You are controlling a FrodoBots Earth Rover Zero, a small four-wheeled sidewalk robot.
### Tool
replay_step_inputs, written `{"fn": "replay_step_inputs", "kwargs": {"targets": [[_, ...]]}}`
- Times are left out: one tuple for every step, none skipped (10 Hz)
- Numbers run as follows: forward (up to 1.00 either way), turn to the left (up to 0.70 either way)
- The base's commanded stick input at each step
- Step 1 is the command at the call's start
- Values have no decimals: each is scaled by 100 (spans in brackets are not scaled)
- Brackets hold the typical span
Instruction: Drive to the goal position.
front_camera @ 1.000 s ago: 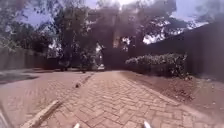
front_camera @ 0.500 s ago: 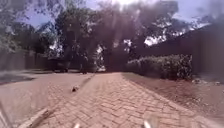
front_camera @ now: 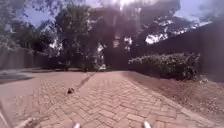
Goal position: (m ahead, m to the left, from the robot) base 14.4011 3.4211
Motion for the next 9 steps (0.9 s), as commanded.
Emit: {"fn": "replay_step_inputs", "kwargs": {"targets": [[70, 0], [70, 0], [70, 0], [70, 0], [70, 0], [70, 0], [70, 0], [70, 0], [70, 0]]}}
